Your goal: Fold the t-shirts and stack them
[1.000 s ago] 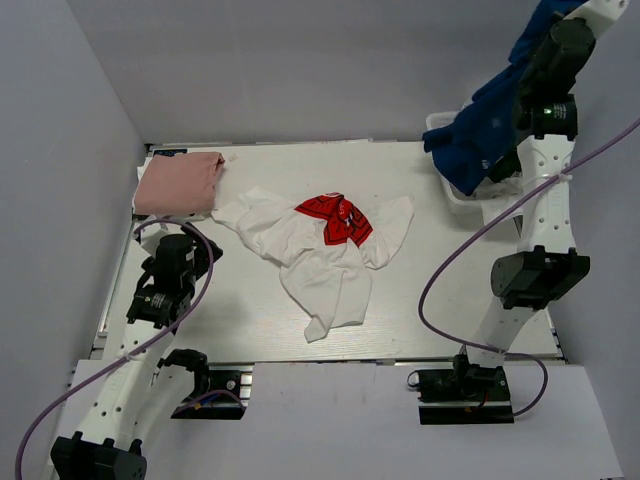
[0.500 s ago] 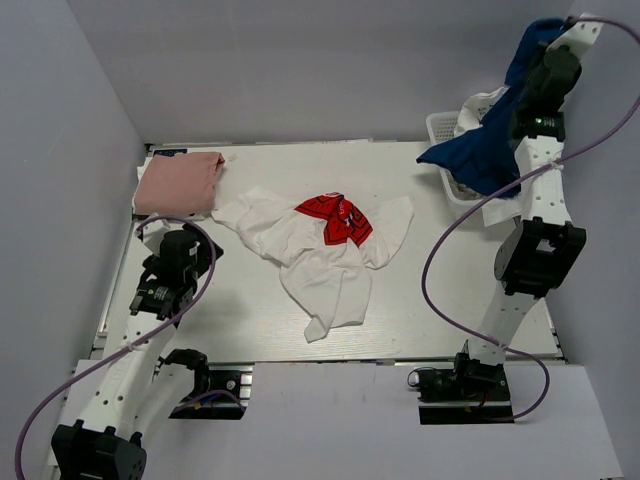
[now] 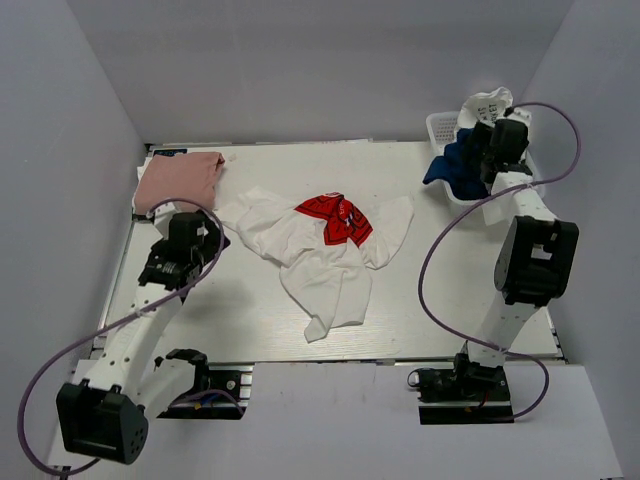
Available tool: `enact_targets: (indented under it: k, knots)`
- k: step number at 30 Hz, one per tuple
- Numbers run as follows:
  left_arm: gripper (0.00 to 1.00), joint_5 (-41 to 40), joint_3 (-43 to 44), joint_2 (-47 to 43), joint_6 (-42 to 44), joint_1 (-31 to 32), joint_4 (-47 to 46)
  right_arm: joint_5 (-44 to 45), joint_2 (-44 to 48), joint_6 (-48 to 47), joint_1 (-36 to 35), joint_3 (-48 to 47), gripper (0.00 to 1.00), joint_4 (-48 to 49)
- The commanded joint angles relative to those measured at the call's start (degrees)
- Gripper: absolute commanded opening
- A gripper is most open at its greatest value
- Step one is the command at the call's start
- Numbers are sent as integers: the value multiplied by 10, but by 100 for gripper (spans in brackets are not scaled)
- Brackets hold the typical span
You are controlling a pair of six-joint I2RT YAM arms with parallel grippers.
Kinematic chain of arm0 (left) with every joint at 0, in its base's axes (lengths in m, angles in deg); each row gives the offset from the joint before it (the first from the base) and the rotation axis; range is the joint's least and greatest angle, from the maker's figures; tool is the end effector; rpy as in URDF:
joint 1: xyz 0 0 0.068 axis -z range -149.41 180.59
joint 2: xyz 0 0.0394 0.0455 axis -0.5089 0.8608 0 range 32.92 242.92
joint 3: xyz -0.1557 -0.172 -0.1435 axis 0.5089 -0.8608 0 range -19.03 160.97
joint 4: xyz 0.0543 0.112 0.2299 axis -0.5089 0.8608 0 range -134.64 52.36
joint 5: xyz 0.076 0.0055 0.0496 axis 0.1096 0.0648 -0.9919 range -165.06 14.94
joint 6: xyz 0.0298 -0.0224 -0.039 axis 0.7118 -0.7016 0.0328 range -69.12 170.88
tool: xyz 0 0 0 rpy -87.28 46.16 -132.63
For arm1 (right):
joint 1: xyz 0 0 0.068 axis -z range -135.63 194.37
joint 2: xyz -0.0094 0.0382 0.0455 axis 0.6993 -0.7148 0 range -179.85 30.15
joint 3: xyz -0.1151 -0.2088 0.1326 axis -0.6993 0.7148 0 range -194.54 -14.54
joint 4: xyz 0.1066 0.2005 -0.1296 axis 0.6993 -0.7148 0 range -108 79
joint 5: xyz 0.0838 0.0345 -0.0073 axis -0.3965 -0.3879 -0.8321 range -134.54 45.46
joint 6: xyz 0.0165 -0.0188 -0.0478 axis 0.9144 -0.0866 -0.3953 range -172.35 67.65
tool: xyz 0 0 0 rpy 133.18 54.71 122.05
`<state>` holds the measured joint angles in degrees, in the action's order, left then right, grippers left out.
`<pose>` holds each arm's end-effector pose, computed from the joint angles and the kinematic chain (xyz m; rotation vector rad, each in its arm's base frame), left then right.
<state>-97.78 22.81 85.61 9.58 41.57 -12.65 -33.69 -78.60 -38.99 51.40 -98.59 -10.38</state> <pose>0.1894 -0.0228 0.2636 -0.7754 2.1109 -0.0269 0.4478 -0.0620 0.2712 0.4707 1.9283 -0.1167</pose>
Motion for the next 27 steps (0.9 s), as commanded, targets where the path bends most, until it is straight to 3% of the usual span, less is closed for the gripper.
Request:
enact_targets:
  k: [1, 6, 13, 23, 27]
  knots:
    - [100, 34, 45, 48, 24, -3, -36, -25, 98, -24, -52, -58, 90, -32]
    - [100, 69, 78, 143, 49, -3, -83, -6, 187, -52, -121, -5, 90, -122]
    - [100, 98, 134, 279, 61, 3, -116, 33, 269, 18, -244, 221, 90, -62]
    - [100, 135, 183, 451, 67, 3, -160, 3, 138, 84, -260, 253, 90, -54]
    - [88, 135, 218, 508, 72, 3, -129, 31, 71, 104, -260, 221, 90, -56]
